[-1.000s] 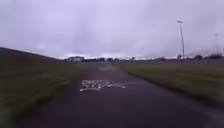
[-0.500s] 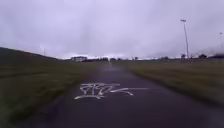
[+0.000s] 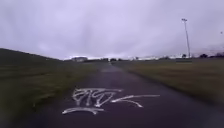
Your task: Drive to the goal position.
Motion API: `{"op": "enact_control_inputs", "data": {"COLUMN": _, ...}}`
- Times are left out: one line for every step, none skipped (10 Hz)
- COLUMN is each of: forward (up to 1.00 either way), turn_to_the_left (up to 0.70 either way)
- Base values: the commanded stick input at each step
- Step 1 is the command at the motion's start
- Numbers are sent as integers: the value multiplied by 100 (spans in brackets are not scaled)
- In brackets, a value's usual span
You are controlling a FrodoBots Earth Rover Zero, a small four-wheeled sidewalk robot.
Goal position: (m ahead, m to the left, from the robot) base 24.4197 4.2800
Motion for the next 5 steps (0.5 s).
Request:
{"op": "enact_control_inputs", "data": {"forward": 100, "turn_to_the_left": 2}}
{"op": "enact_control_inputs", "data": {"forward": 100, "turn_to_the_left": 0}}
{"op": "enact_control_inputs", "data": {"forward": 100, "turn_to_the_left": 1}}
{"op": "enact_control_inputs", "data": {"forward": 100, "turn_to_the_left": 0}}
{"op": "enact_control_inputs", "data": {"forward": 100, "turn_to_the_left": 0}}
